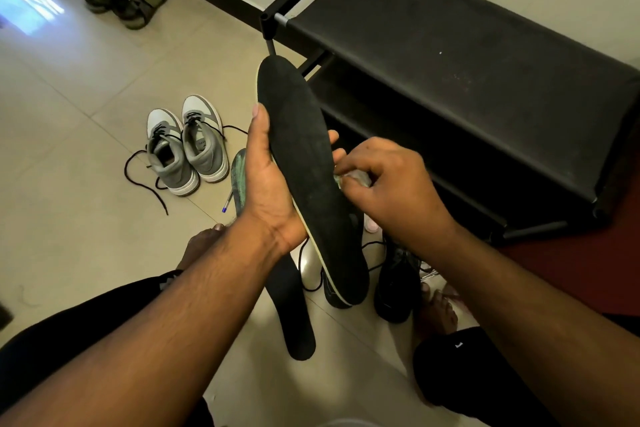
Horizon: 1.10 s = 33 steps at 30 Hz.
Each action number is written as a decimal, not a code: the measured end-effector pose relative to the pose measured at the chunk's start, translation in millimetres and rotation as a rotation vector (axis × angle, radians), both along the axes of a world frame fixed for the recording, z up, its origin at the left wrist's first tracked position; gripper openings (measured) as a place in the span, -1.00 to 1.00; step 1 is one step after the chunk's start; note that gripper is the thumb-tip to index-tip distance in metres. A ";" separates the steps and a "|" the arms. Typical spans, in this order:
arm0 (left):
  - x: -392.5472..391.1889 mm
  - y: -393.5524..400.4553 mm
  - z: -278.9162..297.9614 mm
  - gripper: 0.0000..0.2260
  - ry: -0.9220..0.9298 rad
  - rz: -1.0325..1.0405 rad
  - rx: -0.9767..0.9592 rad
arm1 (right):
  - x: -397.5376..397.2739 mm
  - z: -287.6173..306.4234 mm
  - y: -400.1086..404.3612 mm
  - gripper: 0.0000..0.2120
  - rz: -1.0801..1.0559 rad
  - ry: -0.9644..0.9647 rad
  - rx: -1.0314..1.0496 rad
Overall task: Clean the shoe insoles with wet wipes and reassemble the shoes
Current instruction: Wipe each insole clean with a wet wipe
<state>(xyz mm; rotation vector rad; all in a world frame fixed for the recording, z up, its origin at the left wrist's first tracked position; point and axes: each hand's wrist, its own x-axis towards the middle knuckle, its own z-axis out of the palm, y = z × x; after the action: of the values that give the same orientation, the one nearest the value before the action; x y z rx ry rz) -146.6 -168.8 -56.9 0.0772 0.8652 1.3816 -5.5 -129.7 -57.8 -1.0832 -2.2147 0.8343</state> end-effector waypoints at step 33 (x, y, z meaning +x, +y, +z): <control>6.9 -3.9 3.2 -0.36 0.005 -0.082 0.012 | -6.0 21.2 -8.7 -0.86 0.127 0.298 -0.465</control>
<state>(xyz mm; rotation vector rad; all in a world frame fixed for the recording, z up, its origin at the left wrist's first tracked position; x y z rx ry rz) -139.8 -172.7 -53.7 0.1241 0.8483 1.3105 -11.5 -138.4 -36.5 -0.9448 -1.8981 1.5147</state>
